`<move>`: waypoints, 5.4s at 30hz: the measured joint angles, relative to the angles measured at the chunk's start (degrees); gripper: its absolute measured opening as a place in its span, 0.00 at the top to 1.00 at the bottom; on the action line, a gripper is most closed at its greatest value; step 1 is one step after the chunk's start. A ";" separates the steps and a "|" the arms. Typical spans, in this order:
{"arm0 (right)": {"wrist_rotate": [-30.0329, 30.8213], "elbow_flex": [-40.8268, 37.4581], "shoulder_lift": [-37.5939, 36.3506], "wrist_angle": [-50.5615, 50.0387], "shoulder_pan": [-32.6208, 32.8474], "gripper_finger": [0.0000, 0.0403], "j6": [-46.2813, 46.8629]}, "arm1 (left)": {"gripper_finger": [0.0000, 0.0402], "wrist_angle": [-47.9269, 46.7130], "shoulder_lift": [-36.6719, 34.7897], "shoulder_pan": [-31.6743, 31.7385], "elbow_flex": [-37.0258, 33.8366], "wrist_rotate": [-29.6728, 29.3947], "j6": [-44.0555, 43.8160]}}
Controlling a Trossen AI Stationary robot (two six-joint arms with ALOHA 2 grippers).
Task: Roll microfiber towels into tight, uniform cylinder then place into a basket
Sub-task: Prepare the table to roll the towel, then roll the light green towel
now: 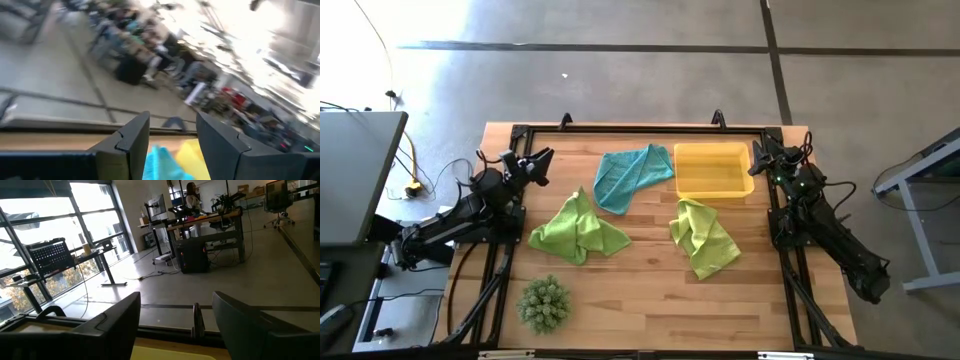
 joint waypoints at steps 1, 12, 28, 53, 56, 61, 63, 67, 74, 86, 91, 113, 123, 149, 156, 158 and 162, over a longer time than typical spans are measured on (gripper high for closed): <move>0.00 -0.01 -0.02 0.01 0.01 0.40 0.00 | 0.62 1.67 0.01 -0.02 0.00 1.96 2.13; 0.00 0.00 -0.01 0.00 0.01 0.40 0.01 | 0.62 18.31 0.51 0.00 0.00 21.46 15.39; 0.00 0.00 0.00 1.49 0.02 0.40 0.02 | 0.62 24.85 18.43 0.00 3.92 23.75 29.58; -2.82 -0.01 0.00 5.90 0.04 0.40 -1.41 | 0.62 24.11 67.70 -4.23 28.05 23.49 30.21; -9.55 -0.02 0.00 7.84 0.21 0.40 -0.24 | 0.62 23.91 73.15 -6.88 30.15 21.97 30.17; -18.43 -0.02 0.00 15.59 2.90 0.40 0.48 | 0.62 23.32 82.52 -11.63 33.54 15.31 31.27; -20.51 -0.01 0.00 19.46 4.53 0.40 -0.10 | 0.62 23.25 86.02 -13.09 34.84 12.12 32.27; -20.96 -0.02 0.00 24.99 8.22 0.40 -4.35 | 0.62 22.91 92.10 -14.68 37.10 7.84 32.69; -19.82 -0.02 0.00 28.77 13.03 0.40 -5.56 | 0.62 17.54 98.98 -14.63 40.32 2.11 30.70; -19.69 2.50 1.71 29.68 17.53 0.40 -10.98 | 0.62 0.04 101.24 -12.17 40.73 0.16 16.85; -19.64 5.88 8.51 29.74 18.71 0.40 -12.14 | 0.62 -5.38 100.90 -12.20 41.05 -0.23 14.84; -30.53 21.37 49.17 11.63 37.89 0.40 2.42 | 0.62 -33.57 89.50 -9.93 40.30 -8.27 11.66; -30.53 23.17 56.73 -0.74 50.00 0.40 13.05 | 0.62 -23.20 74.20 -16.59 40.54 -4.62 11.51; -13.86 23.52 94.73 33.24 65.28 0.40 22.42 | 0.62 -2.80 72.18 -38.08 40.63 3.42 14.57; -22.37 34.68 105.20 38.91 65.30 0.40 13.55 | 0.62 -2.16 72.18 -41.21 40.63 3.25 14.56; -27.47 38.82 106.05 36.02 65.33 0.40 12.93 | 0.62 -2.16 72.18 -41.70 40.63 3.20 14.56; -36.17 46.86 105.05 19.82 65.33 0.40 11.86 | 0.62 -2.13 72.17 -42.29 40.63 3.20 14.57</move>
